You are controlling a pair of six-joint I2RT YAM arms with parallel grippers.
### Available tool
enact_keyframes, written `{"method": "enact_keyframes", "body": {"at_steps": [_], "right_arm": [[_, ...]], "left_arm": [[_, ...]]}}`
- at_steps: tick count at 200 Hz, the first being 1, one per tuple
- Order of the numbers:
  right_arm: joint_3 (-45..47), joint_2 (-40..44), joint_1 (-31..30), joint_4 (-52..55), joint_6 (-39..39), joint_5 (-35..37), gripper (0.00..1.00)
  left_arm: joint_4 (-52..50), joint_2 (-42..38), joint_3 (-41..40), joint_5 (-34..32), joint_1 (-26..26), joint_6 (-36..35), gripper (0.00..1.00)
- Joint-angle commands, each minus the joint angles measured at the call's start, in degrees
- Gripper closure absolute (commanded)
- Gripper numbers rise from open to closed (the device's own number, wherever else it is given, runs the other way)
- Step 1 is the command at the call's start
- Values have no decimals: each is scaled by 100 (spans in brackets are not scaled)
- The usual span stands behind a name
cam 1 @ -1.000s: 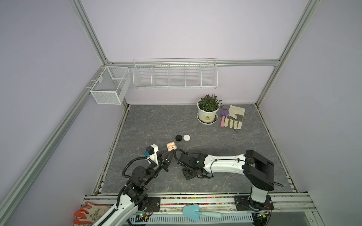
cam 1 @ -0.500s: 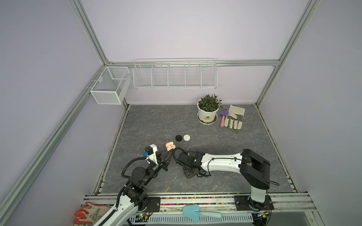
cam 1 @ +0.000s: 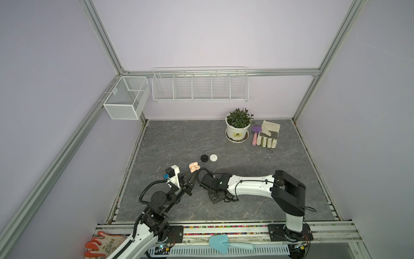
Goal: Insert wireless bluetooth earbuds into charging case
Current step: Pick up the wireless bluetooth earbud from the bottom-center of the table.
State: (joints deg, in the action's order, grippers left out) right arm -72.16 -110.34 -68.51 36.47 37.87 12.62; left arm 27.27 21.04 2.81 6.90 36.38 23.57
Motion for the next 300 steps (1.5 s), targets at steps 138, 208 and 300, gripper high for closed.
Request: {"method": "enact_keyframes", "body": {"at_steps": [138, 208, 300], "right_arm": [[203, 389, 42, 235, 197, 502, 77], [552, 1161, 311, 249, 238, 923, 77], [-447, 2546, 467, 1430, -305, 2095, 77]], "left_arm": [[476, 339, 132, 154, 1, 93, 100], [1673, 1295, 142, 171, 1, 253, 100], [3164, 2264, 365, 718, 1, -176, 100]]}}
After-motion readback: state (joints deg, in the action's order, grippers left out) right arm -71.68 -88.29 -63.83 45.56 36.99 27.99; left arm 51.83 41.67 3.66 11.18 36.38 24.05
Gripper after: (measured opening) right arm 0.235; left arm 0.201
